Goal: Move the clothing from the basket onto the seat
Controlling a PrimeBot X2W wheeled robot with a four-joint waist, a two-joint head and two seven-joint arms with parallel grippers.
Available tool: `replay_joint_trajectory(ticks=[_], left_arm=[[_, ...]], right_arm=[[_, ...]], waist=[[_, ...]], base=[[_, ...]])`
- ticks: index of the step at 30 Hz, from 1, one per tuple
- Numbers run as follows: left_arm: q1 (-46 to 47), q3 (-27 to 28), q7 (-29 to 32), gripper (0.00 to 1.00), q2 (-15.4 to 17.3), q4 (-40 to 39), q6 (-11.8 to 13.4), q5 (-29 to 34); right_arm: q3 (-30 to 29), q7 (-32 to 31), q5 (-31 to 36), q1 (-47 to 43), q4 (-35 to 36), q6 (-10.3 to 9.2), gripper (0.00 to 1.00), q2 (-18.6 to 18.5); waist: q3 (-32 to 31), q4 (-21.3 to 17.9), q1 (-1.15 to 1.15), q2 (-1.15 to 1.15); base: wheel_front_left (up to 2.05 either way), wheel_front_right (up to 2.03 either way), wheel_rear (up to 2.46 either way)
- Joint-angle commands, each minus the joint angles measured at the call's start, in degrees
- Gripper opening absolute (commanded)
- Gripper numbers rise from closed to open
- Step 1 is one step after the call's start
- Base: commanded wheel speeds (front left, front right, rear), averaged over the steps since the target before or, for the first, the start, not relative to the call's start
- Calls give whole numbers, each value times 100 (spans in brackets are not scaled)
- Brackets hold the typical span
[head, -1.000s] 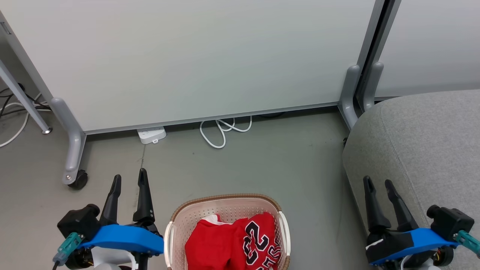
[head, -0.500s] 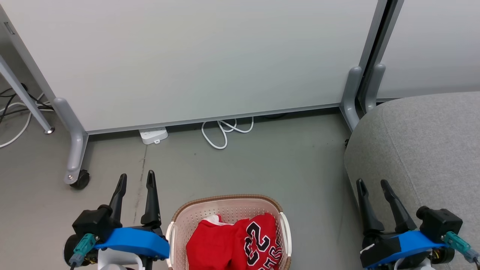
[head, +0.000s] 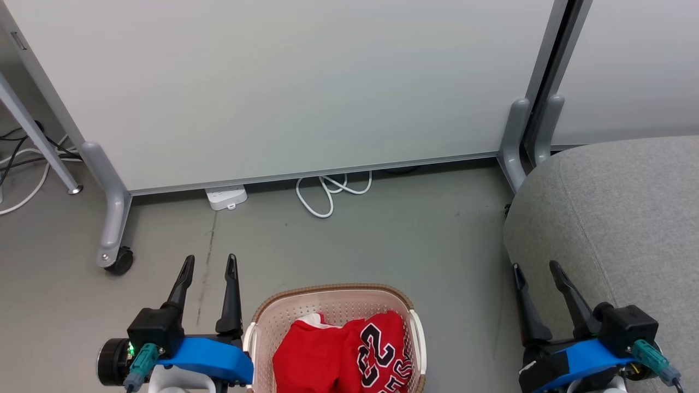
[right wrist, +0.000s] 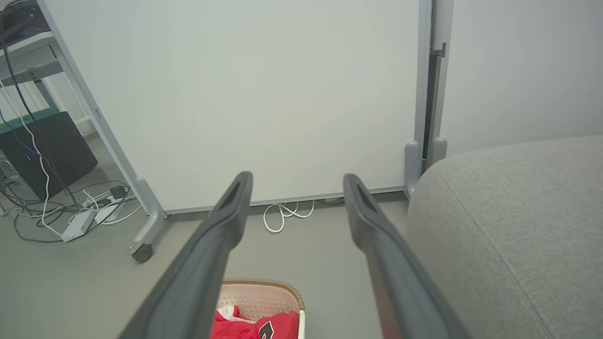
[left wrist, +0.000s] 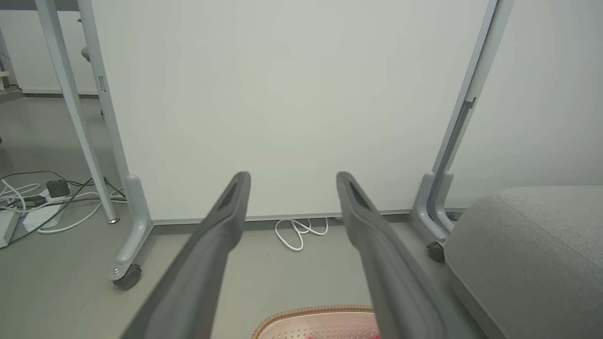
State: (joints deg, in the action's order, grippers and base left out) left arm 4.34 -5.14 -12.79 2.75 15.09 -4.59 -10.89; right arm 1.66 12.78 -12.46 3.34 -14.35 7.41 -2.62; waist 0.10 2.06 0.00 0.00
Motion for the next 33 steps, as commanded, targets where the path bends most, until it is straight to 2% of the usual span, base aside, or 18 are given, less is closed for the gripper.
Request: replay_joint_trajectory(ticks=[1,19,33], left_arm=[[91,-28,-57,100,22,6,-19,107],[82,-120,-252,100,21,157,-40,828],[76,-99,-249,100,20,219,-57,793]], right_arm=[[16,58,109,3,6,12,100,-39],[78,252,894,1,-152,9,100,-41],[90,251,836,-10,-191,9,100,-41]], waist=[[2,4,0,0],[-56,66,0,0],[-68,68,0,0]], base=[[0,0,0],[0,0,0],[0,0,0]])
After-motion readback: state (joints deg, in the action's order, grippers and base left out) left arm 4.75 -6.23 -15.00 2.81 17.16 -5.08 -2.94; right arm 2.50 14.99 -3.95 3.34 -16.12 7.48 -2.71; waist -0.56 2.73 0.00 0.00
